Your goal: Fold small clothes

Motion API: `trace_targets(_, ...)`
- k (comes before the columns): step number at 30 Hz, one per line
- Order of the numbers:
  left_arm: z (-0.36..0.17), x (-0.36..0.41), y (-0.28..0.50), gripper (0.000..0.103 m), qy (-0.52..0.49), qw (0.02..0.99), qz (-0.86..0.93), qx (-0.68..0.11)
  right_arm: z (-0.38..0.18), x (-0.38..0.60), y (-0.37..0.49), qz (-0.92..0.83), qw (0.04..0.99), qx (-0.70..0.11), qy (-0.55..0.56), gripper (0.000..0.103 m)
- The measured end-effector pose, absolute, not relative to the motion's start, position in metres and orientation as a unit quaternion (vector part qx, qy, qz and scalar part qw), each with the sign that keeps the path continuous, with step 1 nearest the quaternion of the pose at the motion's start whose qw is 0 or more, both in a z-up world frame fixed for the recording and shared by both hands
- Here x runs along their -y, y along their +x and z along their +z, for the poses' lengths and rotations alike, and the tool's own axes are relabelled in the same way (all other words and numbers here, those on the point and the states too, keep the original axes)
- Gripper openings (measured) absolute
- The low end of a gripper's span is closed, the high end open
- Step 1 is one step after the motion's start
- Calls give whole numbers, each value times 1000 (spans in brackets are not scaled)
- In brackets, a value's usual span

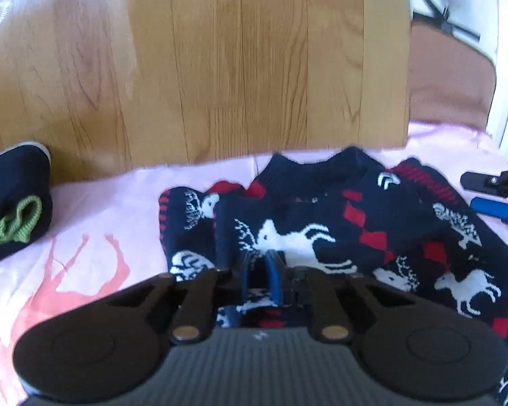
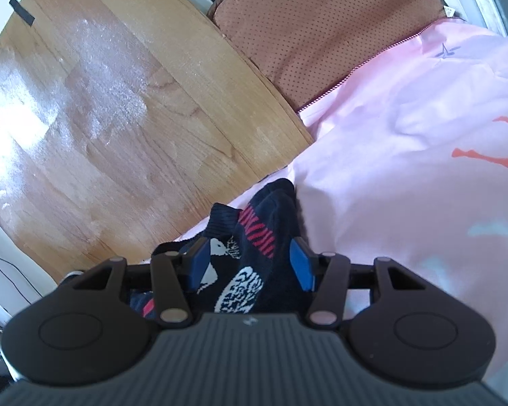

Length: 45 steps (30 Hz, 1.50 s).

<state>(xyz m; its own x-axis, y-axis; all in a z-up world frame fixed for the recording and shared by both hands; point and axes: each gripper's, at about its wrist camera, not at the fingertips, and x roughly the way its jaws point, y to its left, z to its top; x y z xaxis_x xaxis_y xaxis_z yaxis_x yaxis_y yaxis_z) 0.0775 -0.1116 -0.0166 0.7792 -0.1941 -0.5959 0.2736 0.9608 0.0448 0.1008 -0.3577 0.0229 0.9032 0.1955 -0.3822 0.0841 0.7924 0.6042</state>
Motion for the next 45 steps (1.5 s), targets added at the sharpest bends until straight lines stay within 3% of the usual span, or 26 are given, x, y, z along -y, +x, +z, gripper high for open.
trace_targets(9, -19, 103, 72, 14, 36, 946, -136, -294, 24, 369, 105, -15, 911, -240, 334, 56)
trace_targets(16, -16, 102, 71, 14, 38, 946, -147, -288, 45, 342, 136, -6, 941, -306, 147, 63)
trace_targets(17, -15, 103, 69, 14, 42, 946, -152, -284, 43, 337, 139, 1, 941, -315, 125, 59)
trace_targets(18, -14, 105, 66, 15, 46, 946, -161, -278, 41, 332, 141, 16, 941, -324, 101, 44)
trace_targets(19, -14, 107, 63, 17, 49, 945, -170, -274, 39, 328, 143, 26, 941, -331, 71, 13)
trace_targets(21, -14, 113, 59, 21, 59, 943, -185, -269, 43, 334, 136, 18, 950, -308, 54, 10)
trace_targets(24, -17, 122, 59, 28, 82, 940, -191, -271, 42, 374, 131, -37, 948, -297, 113, 8)
trace_targets(25, -19, 124, 59, 31, 89, 939, -186, -273, 38, 382, 130, -64, 945, -299, 120, 3)
trace_targets(31, -20, 120, 64, 44, 78, 939, -177, -283, 43, 409, 86, -51, 936, -279, 210, 10)
trace_targets(33, -20, 116, 67, 45, 66, 938, -179, -289, 53, 397, 64, -2, 941, -277, 195, 28)
trace_targets(34, -20, 115, 68, 46, 62, 938, -179, -291, 56, 385, 53, 19, 943, -282, 174, 48)
trace_targets(35, -20, 114, 68, 46, 59, 938, -179, -293, 58, 371, 42, 34, 947, -286, 141, 58)
trace_targets(39, -19, 115, 67, 47, 62, 939, -175, -288, 50, 326, 30, 58, 952, -300, 25, 58)
trace_targets(40, -19, 116, 66, 47, 64, 940, -173, -286, 50, 324, 40, 55, 953, -299, 10, 38)
trace_targets(41, -19, 116, 65, 48, 67, 941, -170, -284, 45, 326, 48, 43, 953, -301, -1, 12)
trace_targets(45, -19, 122, 64, 57, 87, 941, -167, -281, 46, 375, 48, -23, 952, -278, 127, 9)
